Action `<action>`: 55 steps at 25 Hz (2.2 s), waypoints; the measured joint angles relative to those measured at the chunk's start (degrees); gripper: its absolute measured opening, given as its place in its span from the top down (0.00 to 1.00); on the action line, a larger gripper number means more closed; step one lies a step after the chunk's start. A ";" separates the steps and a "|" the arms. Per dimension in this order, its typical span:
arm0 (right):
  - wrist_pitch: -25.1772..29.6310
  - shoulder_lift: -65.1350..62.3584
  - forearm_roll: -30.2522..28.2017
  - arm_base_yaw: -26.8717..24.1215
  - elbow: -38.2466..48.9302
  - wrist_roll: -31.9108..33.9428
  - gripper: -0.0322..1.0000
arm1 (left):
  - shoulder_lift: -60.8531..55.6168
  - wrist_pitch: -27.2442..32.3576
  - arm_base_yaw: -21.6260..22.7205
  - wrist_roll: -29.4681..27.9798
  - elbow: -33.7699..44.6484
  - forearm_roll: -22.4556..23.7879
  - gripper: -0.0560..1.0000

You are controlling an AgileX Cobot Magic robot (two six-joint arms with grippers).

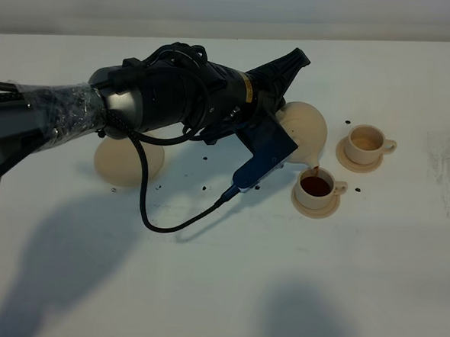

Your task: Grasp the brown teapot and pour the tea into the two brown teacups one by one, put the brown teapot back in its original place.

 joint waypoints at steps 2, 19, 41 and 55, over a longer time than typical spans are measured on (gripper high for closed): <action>0.00 0.00 0.00 0.00 0.00 0.00 0.75 | 0.00 0.00 0.00 0.00 0.00 0.00 0.87; 0.00 0.00 0.00 0.00 0.00 0.00 0.75 | 0.00 -0.86 0.00 0.00 0.00 0.66 0.87; 0.00 0.00 0.00 0.00 0.00 0.05 0.75 | 0.00 -1.06 0.00 0.00 0.00 1.13 0.87; 0.00 0.00 0.00 0.00 0.00 0.03 0.75 | 0.00 2.99 0.00 -3.52 0.00 1.13 0.87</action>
